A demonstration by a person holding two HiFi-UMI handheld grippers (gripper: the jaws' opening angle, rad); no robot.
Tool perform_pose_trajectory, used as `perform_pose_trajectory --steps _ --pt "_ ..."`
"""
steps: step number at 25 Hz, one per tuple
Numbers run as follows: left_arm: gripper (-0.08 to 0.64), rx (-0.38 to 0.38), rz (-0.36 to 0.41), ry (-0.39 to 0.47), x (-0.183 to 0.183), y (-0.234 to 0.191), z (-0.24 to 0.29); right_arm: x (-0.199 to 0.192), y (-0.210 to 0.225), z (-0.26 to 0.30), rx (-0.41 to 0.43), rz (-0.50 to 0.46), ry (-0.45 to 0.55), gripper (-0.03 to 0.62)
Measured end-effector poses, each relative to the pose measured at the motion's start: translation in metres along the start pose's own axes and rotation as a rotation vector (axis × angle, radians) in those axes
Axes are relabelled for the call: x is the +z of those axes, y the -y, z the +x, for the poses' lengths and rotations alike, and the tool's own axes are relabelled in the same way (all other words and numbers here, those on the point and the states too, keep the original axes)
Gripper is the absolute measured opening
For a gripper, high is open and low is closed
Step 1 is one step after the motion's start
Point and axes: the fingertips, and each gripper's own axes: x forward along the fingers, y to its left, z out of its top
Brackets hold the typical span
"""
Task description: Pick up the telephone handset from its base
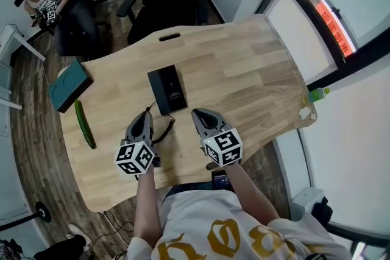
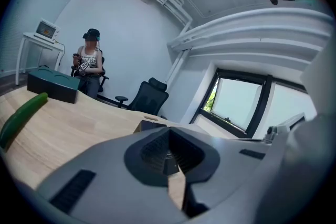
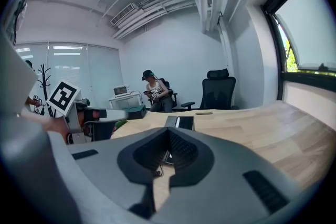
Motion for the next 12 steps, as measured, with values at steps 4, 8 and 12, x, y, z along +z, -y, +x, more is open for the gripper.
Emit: perform_pose_trajectory --steps 4,8,12 --pt "0.006 0.004 -0.005 -0.015 0.003 -0.006 0.008 0.003 0.002 0.01 0.003 0.004 -0.003 0.006" --pt "0.006 -0.004 0.006 -0.015 0.008 -0.009 0.016 0.005 -0.002 0.022 0.02 -0.04 -0.015 0.006" --pt "0.006 -0.013 0.015 -0.016 0.011 -0.011 0.027 0.007 0.002 0.031 0.024 -0.04 -0.01 0.006"
